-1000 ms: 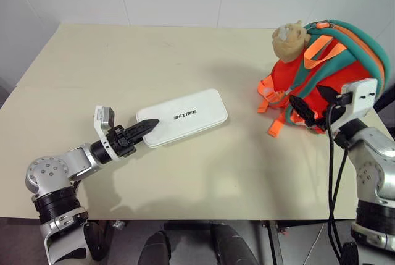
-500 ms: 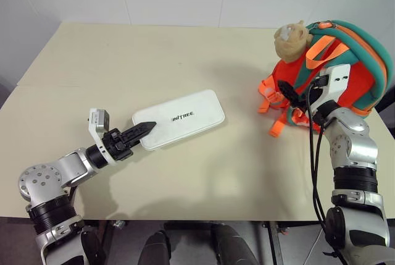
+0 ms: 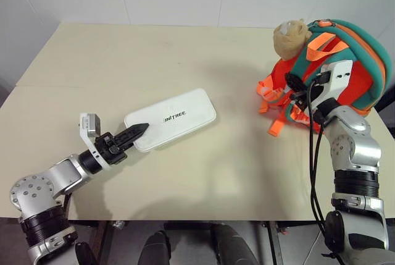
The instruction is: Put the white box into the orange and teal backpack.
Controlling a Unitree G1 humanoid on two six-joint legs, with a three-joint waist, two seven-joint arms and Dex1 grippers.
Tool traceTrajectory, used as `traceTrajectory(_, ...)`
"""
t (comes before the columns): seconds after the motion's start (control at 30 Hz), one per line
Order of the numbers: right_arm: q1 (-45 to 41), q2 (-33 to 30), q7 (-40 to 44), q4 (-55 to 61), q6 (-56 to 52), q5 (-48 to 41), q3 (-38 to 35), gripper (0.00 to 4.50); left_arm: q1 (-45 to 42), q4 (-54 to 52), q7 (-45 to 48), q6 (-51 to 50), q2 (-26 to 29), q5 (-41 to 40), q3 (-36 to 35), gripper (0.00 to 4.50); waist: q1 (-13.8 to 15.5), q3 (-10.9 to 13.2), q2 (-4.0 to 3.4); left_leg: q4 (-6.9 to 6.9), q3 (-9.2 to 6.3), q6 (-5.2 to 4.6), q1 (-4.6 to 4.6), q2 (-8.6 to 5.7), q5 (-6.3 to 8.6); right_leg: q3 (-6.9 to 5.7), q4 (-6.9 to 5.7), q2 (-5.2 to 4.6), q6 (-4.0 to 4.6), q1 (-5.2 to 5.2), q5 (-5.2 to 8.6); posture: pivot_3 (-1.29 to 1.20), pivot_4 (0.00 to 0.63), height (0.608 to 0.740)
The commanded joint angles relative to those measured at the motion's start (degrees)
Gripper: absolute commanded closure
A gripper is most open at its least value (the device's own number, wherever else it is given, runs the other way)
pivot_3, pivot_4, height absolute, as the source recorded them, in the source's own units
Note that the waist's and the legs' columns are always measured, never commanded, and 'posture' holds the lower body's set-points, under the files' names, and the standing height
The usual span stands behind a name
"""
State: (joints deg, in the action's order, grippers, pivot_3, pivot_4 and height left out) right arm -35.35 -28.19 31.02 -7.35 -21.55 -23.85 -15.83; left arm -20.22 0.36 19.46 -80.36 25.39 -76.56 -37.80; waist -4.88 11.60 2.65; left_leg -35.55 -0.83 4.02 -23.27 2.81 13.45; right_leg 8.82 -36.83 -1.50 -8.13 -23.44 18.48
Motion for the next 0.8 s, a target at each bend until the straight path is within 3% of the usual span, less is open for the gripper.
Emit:
traceTrajectory(0.03, 1.3, 0.6, 0.7, 9.7, -4.7, -4.8, 0.6, 4.5, -0.8, 0.6, 1.3, 2.0, 2.2, -1.7, 0.3, 3.21, 0.0, 0.0, 0.0, 0.02, 0.01, 0.0, 0.0, 0.0, 0.0, 0.0, 0.01, 0.0, 0.0, 0.0, 0.0, 0.0, 0.15, 0.74)
traceTrajectory(0.3, 5.0, 1.0, 2.2, 28.5, -17.0, -16.0, 5.0, 4.5, -2.7, 6.8, 6.3, 5.5, 8.3, 1.9, 2.7, 3.21, 0.0, 0.0, -0.01, 0.22, 0.01, 0.02, -0.01, 0.01, -0.01, -0.01, 0.03, 0.01, 0.1, -0.13, 0.06, 0.0, 0.15, 0.74)
traceTrajectory(0.5, 2.2, -0.6, 4.0, 36.0, -22.7, -24.2, 6.7, 4.5, -4.6, 10.1, 9.6, 7.3, 10.9, 4.5, 4.4, 3.21, 0.0, 0.0, -0.01, 0.42, 0.01, 0.02, -0.04, 0.03, 0.0, -0.04, 0.22, 0.0, 0.16, -0.17, 0.09, 0.0, 0.15, 0.74)
traceTrajectory(0.8, -0.2, -8.6, 11.2, 43.6, -29.7, -40.7, 6.4, 4.5, -5.6, 12.6, 13.5, 8.1, 13.7, 7.2, 5.4, 3.21, 0.2, 0.0, -0.01, 0.53, -0.04, 0.05, -0.19, 0.1, 0.07, -0.16, 0.39, -0.02, 0.25, -0.25, 0.17, 0.0, 0.15, 0.74)
